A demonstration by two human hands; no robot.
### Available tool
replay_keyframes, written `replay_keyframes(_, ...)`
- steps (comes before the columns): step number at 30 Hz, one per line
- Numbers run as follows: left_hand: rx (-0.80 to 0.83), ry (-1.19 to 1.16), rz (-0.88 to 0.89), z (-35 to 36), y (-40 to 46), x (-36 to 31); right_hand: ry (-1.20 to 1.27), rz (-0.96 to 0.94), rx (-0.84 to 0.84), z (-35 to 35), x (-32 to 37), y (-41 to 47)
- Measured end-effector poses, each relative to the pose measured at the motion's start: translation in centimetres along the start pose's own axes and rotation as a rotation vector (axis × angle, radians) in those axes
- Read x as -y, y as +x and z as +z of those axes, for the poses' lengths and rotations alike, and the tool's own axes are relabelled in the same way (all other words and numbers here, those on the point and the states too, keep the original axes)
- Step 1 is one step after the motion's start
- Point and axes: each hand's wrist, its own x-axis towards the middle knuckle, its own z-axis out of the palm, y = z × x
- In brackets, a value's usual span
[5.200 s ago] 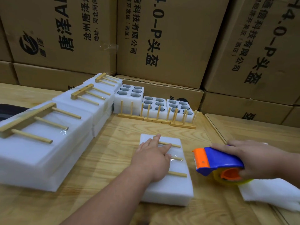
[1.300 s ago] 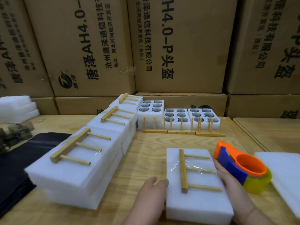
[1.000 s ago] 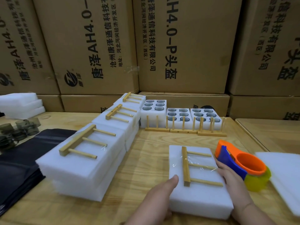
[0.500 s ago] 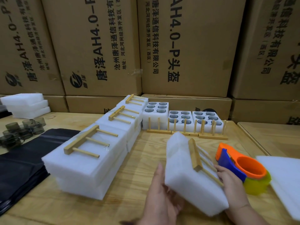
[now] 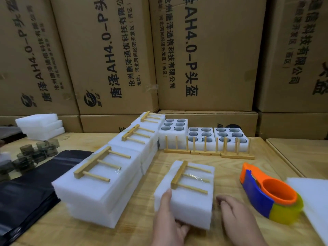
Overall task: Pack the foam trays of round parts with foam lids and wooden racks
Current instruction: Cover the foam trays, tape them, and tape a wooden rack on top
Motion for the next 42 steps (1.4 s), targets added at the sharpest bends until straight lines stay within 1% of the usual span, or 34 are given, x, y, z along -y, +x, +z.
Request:
replay_keyframes(2,-0.038,-0.002,0.029,-0.6,1.3,-1.0,-0.263,-0.018,0.048,0.4,0.6,0.2)
replay_keyframes(3,-0.058,0.005,0.052,-0.9,2.1,-1.3,-0.352,-0.016,0.071,0.6,0.8,0.3)
replay_keyframes(5,-0.097,0.033,0.115,-1.2,3.7,-2.0,-0.429,-0.003,0.106,1.1,1.5,0.4)
replay_keyframes(8,-0.127,0.028,0.171,-0.9,5.9,-3.3,-0.480,-0.017,0.119,1.3,2.0,0.3)
replay_keyframes(13,-0.142,-0.115,0.115,0.7,8.9,-5.1,-0.479,-0.060,0.146,0.6,2.9,0.6)
replay_keyframes(16,-0.122,-0.103,0.139,1.2,10.1,-5.8,-0.439,-0.090,0.163,0.4,3.2,1.1)
replay_keyframes(20,-0.258,0.042,0.218,0.4,9.6,-6.0,-0.414,-0.081,0.203,0.0,3.1,1.6)
replay_keyframes(21,-0.265,0.080,0.254,0.1,9.0,-5.6,-0.421,-0.088,0.205,0.0,2.9,1.6)
replay_keyframes(22,-0.278,0.183,0.299,-0.3,8.3,-4.9,-0.427,-0.094,0.210,0.1,2.8,1.6)
replay_keyframes(24,-0.311,0.485,0.389,-1.1,7.3,-3.2,-0.430,-0.100,0.219,0.2,2.6,1.6)
replay_keyframes(26,-0.279,0.730,0.468,-1.7,6.5,-2.0,-0.444,-0.116,0.216,0.2,2.4,1.4)
replay_keyframes(27,-0.242,0.897,0.534,-1.9,6.4,-1.7,-0.462,-0.124,0.210,0.2,2.4,1.3)
replay_keyframes(29,-0.073,1.373,0.666,-2.2,6.3,-1.7,-0.498,-0.125,0.201,0.3,2.3,1.1)
replay_keyframes(30,-0.010,1.568,0.728,-2.4,6.4,-1.8,-0.500,-0.116,0.196,0.4,2.2,1.1)
replay_keyframes(31,0.047,1.694,0.774,-2.4,6.5,-2.0,-0.503,-0.105,0.191,0.5,2.2,1.2)
replay_keyframes(33,0.189,1.826,0.844,-2.4,6.9,-1.9,-0.528,-0.091,0.193,0.8,2.0,1.3)
replay_keyframes(34,0.283,1.885,0.842,-2.1,7.1,-1.8,-0.543,-0.089,0.195,0.9,1.9,1.3)
replay_keyframes(35,0.399,1.953,0.803,-1.7,7.2,-1.5,-0.565,-0.090,0.193,1.2,1.8,1.2)
replay_keyframes(36,0.515,2.028,0.725,-1.1,7.3,-1.8,-0.595,-0.089,0.189,1.4,1.7,1.1)
replay_keyframes(37,0.590,2.097,0.607,-0.7,7.4,-2.0,-0.627,-0.085,0.185,1.6,1.7,1.1)
replay_keyframes(38,0.608,2.142,0.501,-0.5,7.6,-2.4,-0.656,-0.079,0.180,1.9,1.7,1.1)
replay_keyframes(39,0.590,2.135,0.453,-0.4,8.0,-2.6,-0.667,-0.073,0.169,2.0,1.8,1.3)
replay_keyframes(40,0.529,2.107,0.455,-0.5,8.3,-2.6,-0.659,-0.056,0.158,2.0,2.0,1.5)
replay_keyframes(42,0.356,2.016,0.563,-0.6,8.1,-2.3,-0.620,0.008,0.157,2.1,2.7,2.3)
